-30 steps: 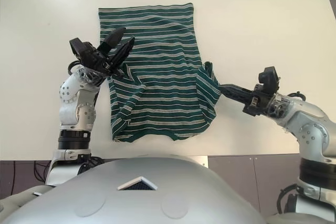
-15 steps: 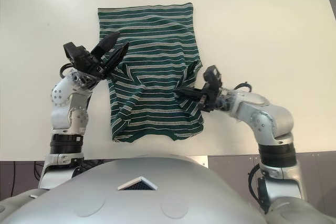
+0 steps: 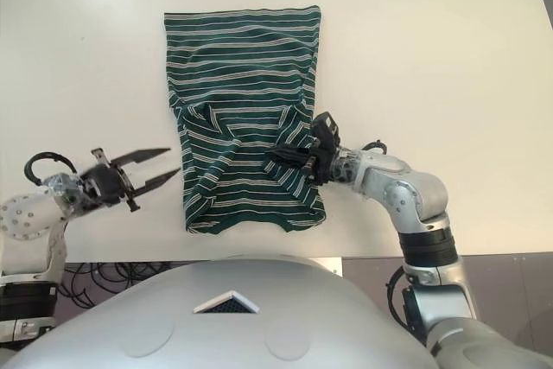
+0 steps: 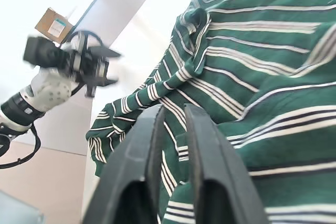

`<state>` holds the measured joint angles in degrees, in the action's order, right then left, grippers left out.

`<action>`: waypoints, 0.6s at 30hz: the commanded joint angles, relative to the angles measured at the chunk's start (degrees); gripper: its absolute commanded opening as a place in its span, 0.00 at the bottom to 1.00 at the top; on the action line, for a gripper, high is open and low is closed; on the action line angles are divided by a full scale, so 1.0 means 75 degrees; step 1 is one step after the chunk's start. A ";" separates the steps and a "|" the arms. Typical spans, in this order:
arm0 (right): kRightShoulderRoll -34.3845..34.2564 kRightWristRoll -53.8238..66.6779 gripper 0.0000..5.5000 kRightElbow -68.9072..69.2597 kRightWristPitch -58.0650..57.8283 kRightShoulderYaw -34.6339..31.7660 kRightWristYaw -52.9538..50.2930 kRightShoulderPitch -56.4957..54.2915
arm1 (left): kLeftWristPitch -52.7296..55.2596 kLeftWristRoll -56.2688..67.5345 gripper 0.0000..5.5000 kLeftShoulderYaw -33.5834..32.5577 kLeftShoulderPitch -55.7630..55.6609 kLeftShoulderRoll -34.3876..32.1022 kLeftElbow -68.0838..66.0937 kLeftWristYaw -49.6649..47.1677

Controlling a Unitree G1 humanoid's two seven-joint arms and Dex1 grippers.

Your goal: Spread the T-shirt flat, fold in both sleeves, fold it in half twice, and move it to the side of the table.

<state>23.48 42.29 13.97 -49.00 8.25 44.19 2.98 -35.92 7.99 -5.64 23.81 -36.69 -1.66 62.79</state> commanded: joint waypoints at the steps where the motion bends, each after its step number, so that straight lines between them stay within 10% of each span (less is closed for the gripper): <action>1: 0.0467 0.0344 0.24 0.0486 -0.0007 -0.0579 0.0368 0.0000 | -0.1009 -0.0891 0.38 0.0303 0.0061 -0.0464 -0.0599 -0.0177; 9: 0.2469 -0.0145 0.40 0.0373 0.2147 -0.2321 0.3146 0.1149 | -0.1765 -0.1492 0.51 0.0788 0.0452 -0.1255 -0.1047 -0.0514; 18: 0.3412 -0.4331 0.62 -0.1457 0.7629 -0.1354 0.3753 0.2903 | -0.1790 -0.0837 0.68 0.1178 0.0756 -0.2296 -0.0556 -0.0612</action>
<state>48.36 15.47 5.56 0.11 -3.96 74.03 24.70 -51.61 2.47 1.82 28.12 -51.84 -5.75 56.75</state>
